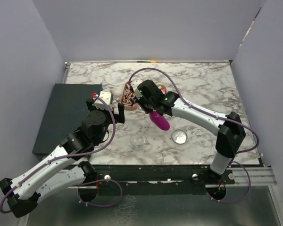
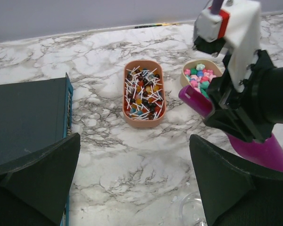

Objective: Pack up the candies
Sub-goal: Pick up the spatula from the center of the board, then place the spatula at the center of the board.

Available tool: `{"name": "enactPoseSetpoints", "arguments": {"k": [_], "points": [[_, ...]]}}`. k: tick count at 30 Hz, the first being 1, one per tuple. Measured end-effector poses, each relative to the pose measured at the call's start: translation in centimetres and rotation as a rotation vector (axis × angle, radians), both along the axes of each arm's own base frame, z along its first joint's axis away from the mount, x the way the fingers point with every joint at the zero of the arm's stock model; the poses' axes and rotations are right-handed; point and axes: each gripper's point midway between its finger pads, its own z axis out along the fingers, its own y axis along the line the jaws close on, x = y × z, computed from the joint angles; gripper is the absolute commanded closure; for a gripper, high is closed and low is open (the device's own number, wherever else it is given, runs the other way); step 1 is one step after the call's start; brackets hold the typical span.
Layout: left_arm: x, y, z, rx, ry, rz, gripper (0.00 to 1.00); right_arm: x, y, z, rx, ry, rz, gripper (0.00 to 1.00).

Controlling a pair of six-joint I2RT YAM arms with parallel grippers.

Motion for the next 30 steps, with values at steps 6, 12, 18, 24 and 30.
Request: {"name": "enactPoseSetpoints", "arguments": {"k": [6, 12, 18, 24, 30], "points": [[-0.1, 0.2, 0.3, -0.009, -0.008, 0.000, 0.01, -0.4, -3.4, 2.1, -0.028, -0.022, -0.129, 0.99], [-0.2, 0.3, 0.5, -0.015, -0.012, 0.000, 0.01, -1.0, -9.0, 1.6, -0.085, -0.002, -0.295, 0.99], [-0.2, 0.3, 0.5, -0.016, -0.014, 0.000, 0.01, -0.6, -15.7, 0.2, -0.091, 0.040, -0.511, 0.99], [-0.3, 0.3, 0.6, -0.019, -0.016, 0.000, 0.01, -0.8, -21.7, -2.5, -0.092, 0.095, -0.730, 0.99], [-0.4, 0.5, 0.8, -0.027, -0.022, 0.000, 0.01, -1.4, -26.8, -5.9, -0.118, 0.153, -0.886, 0.99]]}}
